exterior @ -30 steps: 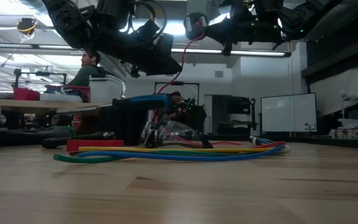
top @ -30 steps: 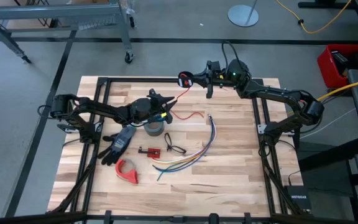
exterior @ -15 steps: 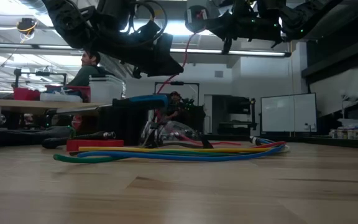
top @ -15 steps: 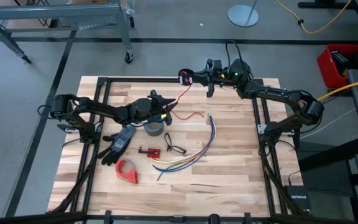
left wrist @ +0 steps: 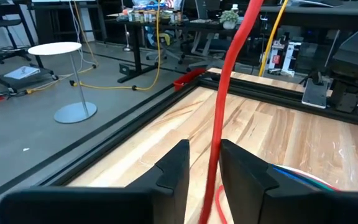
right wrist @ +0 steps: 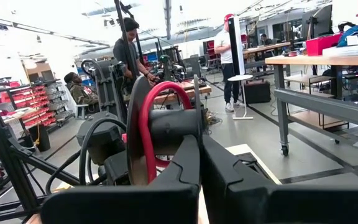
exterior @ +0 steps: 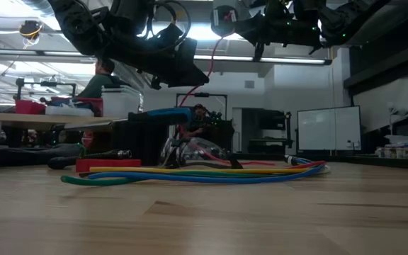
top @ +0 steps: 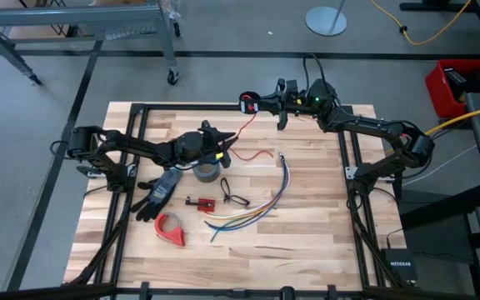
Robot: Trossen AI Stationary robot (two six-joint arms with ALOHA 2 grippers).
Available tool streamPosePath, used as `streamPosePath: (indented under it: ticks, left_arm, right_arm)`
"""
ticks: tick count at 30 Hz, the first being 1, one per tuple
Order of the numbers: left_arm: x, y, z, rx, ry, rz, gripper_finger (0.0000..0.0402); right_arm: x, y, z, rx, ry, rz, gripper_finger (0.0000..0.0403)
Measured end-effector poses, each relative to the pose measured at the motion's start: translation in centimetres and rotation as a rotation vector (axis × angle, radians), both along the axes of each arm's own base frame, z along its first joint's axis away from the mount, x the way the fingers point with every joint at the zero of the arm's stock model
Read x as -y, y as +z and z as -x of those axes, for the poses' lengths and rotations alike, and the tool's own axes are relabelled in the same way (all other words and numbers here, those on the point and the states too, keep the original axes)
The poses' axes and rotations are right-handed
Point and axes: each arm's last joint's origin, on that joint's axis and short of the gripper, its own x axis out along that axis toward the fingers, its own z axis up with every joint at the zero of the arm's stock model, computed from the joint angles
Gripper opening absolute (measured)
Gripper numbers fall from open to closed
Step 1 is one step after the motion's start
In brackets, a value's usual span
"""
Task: Coil cords
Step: Coil the red wire on the spool
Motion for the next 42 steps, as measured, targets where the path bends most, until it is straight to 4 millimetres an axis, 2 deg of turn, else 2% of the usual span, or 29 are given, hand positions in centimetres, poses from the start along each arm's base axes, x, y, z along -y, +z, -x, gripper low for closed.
streamPosePath:
  ticks: [7,12,18,28,42]
  left_arm:
    - [0.0,0.0,0.0,0.003,0.0,0.005,0.0023]
    - [0.0,0.0,0.0,0.002,0.001,0.003,0.0005]
    - [0.0,0.0,0.0,0.003,0.005,0.002,0.0003]
    - [-0.4,0.0,0.3,0.013,0.154,-0.001,0.0001]
    - [-2.9,0.0,1.0,0.135,0.276,0.15,0.0]
  right_arm:
    - [0.0,0.0,0.0,0.002,0.0,0.001,0.0001]
    - [0.0,0.0,0.0,0.002,0.0,0.002,0.0001]
    - [0.0,0.0,0.0,0.002,0.0,0.002,0.0001]
    - [0.0,-0.1,0.0,-0.012,0.017,0.004,0.0001]
    - [0.1,-1.7,-0.1,-0.152,0.004,0.062,0.0001]
